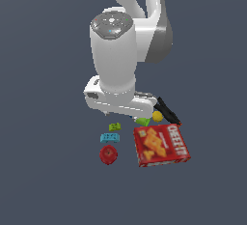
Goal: Pick up a designated object from a clutter of objects.
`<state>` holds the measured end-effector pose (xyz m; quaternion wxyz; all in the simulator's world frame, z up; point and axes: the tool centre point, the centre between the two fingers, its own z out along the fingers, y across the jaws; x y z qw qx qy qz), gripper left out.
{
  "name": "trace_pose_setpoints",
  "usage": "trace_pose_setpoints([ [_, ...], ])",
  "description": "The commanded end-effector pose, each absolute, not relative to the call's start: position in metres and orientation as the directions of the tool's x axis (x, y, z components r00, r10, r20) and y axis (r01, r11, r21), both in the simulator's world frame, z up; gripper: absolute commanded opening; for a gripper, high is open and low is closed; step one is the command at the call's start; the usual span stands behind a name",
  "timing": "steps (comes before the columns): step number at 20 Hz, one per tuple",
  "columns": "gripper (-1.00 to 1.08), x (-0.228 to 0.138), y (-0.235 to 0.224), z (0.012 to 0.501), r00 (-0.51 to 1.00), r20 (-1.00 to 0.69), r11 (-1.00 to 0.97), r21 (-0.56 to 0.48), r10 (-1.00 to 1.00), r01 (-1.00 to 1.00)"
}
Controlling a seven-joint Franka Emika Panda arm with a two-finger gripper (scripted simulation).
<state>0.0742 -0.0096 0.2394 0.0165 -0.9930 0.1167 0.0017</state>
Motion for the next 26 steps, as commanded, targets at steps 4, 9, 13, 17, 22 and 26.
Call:
trace_pose_setpoints([
  [4,1.0,0.103,-0.027,0.197,0.929,-0.01,-0.928,-0.026,-0.37,-0.371],
  [9,1.0,0.124,-0.042,0.157,0.877,-0.008,-0.877,-0.016,-0.481,-0.481],
  [13,1.0,0.135,-0.052,0.131,0.839,-0.006,-0.839,-0.009,-0.544,-0.544],
  [17,1.0,0.141,-0.059,0.112,0.81,-0.003,-0.81,-0.004,-0.587,-0.587],
  [22,1.0,0.145,-0.064,0.098,0.789,0.0,-0.789,-0.001,-0.615,-0.615],
  [26,1.0,0.145,-0.064,0.097,0.787,-0.001,-0.787,0.0,-0.616,-0.616],
])
